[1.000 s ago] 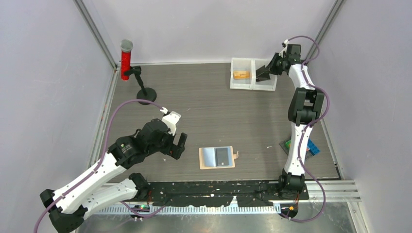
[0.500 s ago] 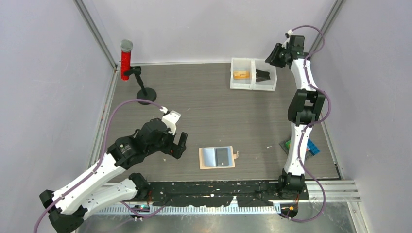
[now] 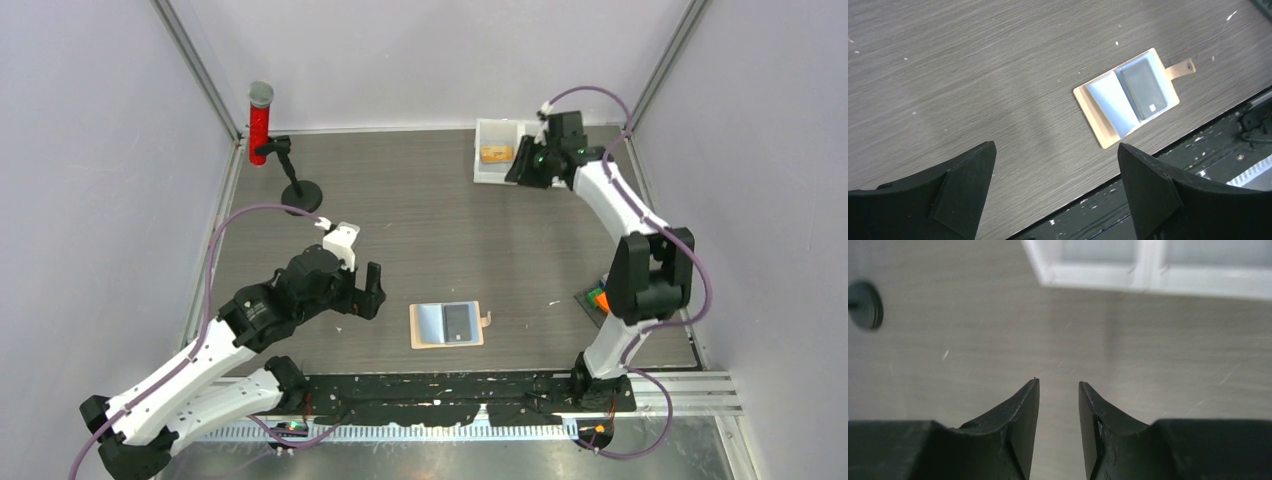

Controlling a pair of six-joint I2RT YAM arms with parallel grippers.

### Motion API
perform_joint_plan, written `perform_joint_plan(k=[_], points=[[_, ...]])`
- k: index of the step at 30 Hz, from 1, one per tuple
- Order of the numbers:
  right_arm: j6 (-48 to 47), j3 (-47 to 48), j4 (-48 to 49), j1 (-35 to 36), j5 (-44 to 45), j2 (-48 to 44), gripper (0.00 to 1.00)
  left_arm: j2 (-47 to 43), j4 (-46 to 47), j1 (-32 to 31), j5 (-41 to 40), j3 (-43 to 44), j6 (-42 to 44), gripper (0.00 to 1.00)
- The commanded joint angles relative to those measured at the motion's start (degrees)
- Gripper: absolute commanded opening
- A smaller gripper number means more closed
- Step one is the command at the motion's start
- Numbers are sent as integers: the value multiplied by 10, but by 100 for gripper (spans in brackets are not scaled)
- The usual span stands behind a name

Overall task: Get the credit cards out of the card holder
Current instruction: Remove the credit card from the card holder.

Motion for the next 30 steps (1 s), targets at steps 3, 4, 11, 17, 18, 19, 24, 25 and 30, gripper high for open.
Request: perform_joint_plan(k=[3, 4, 11, 17, 18, 19, 24, 25, 30], points=[[19, -228, 71, 84, 46, -174, 40, -30, 96, 2, 26, -69, -93, 92], [23, -250, 76, 102, 49, -209, 40, -30, 105, 2, 40, -77, -100, 91], [65, -425, 99, 214, 58, -363, 40, -49, 201, 2, 95, -157, -191, 89], [109, -512, 114, 288, 86, -455, 40, -15, 241, 2, 136, -184, -227, 87], [113, -522, 114, 298, 91, -467, 40, 1, 236, 2, 138, -175, -226, 86], [119, -525, 114, 316, 94, -472, 40, 18, 232, 2, 141, -165, -223, 86], [145, -552, 116, 368, 120, -508, 40, 83, 281, 2, 175, -138, -215, 82], [147, -557, 120, 371, 120, -512, 40, 93, 305, 2, 181, -137, -217, 81], [158, -571, 134, 382, 124, -527, 41, 145, 360, 2, 173, -134, -222, 78]])
